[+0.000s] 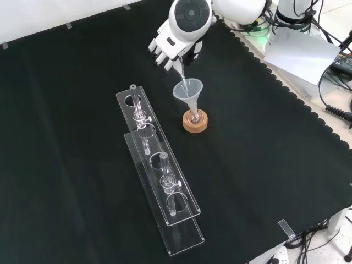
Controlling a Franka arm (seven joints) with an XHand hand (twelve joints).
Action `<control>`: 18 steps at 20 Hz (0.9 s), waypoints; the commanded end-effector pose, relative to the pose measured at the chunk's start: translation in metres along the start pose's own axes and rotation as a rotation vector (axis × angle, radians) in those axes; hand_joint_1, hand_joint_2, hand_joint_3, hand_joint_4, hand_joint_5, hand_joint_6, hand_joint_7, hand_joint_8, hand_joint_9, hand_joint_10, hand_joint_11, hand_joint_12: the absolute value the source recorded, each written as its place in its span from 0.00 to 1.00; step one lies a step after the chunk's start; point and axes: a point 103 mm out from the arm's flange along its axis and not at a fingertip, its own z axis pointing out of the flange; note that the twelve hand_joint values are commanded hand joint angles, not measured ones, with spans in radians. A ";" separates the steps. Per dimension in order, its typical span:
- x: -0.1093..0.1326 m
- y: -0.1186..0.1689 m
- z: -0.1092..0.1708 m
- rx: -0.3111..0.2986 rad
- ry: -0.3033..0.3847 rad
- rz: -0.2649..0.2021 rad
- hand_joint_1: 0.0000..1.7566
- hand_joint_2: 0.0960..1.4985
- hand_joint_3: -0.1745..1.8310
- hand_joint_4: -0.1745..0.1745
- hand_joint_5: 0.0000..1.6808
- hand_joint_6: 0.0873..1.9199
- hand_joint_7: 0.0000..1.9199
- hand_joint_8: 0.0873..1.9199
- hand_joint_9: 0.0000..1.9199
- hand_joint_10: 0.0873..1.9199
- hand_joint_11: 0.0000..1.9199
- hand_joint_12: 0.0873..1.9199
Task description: Pour all the NaCl from the weighing funnel into the round-bottom flask.
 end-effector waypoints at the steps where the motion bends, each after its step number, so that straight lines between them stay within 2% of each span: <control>1: -0.002 0.000 0.000 -0.004 -0.002 -0.001 0.63 0.37 0.50 1.00 0.69 0.47 0.43 0.27 0.59 0.08 0.50 0.48; 6: -0.003 0.000 -0.005 -0.001 -0.047 0.005 0.63 0.37 0.50 1.00 0.69 0.47 0.43 0.27 0.59 0.08 0.50 0.48; 18: 0.002 0.000 -0.009 -0.008 -0.069 0.002 0.63 0.37 0.50 1.00 0.69 0.47 0.43 0.27 0.60 0.07 0.50 0.48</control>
